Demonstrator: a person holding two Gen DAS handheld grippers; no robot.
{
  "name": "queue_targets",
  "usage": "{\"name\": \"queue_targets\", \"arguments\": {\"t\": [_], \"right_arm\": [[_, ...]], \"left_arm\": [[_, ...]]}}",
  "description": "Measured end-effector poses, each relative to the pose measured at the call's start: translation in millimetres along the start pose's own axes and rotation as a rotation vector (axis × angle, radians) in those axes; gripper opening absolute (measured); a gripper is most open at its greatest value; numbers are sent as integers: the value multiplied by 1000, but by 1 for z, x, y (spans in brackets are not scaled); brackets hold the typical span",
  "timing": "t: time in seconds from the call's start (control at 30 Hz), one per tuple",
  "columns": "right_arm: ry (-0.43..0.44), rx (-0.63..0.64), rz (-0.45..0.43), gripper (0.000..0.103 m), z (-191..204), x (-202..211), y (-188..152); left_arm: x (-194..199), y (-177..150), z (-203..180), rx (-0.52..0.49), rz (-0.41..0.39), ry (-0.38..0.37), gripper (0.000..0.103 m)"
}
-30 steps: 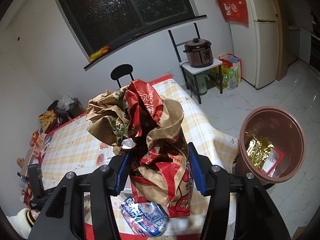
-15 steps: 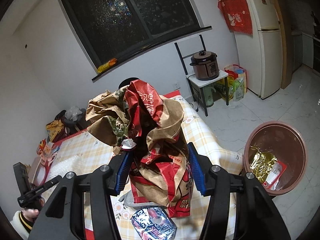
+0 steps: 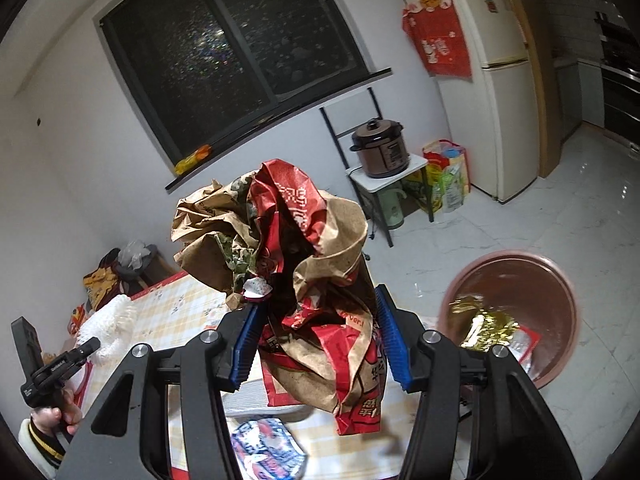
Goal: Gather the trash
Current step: 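Grasp the white foam mesh net with the left gripper and lift it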
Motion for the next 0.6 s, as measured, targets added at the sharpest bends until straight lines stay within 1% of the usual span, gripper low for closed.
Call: {"name": "queue_targets", "arguments": {"t": [0.3,0.47,0.6], "right_arm": [[-68,-68,-34,53,-88,22,11],[-117,-106,-17,54,-142,22,3],[-130,-144,2,54,-178,17,-8]], "left_arm": [[-11,-16,-54,-24,0,-3,25],[-15,-27,-83,-40,-2,16,25],[-16,-35,-102,-56,-7,44,25]]}}
Point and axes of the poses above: each gripper's, at about its wrist camera, not at the fingertips, and x roughly against the way its jaws point, z to its left, y to its top, the point moved 10 cm from there along -x, roughly the way its jaws point, and after that the axes turned 10 degrees about x, right-handed, at the moved point
